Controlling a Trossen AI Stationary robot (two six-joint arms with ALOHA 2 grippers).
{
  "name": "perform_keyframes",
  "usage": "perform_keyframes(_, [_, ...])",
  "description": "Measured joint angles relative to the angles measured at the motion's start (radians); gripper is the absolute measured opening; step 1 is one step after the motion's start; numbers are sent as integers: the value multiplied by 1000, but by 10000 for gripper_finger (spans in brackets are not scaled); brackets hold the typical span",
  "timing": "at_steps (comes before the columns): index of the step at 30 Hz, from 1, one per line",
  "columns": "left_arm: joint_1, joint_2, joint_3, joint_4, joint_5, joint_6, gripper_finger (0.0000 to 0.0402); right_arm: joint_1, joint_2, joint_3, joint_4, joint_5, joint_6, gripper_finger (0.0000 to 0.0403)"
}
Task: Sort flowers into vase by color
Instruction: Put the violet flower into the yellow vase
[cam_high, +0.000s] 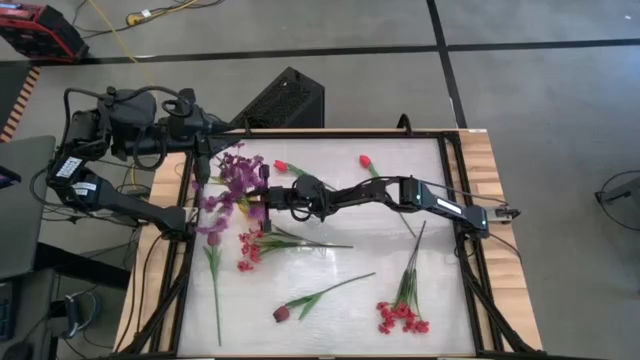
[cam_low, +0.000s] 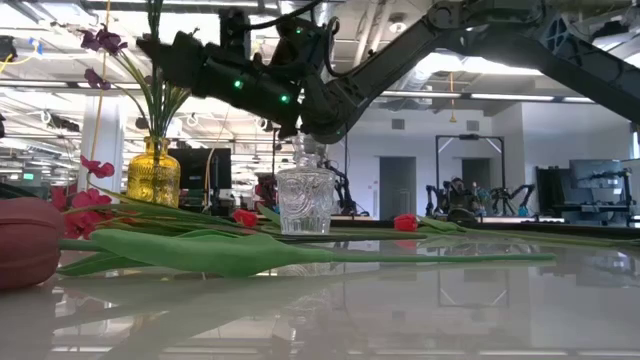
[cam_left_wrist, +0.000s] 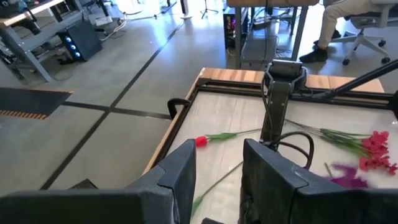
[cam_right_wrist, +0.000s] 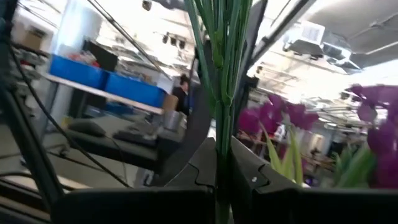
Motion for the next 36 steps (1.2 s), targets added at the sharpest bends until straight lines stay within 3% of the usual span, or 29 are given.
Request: perform_keyframes(36, [0,0,0,0,3,-29,123,-21,0,-1,-54,5,32,39])
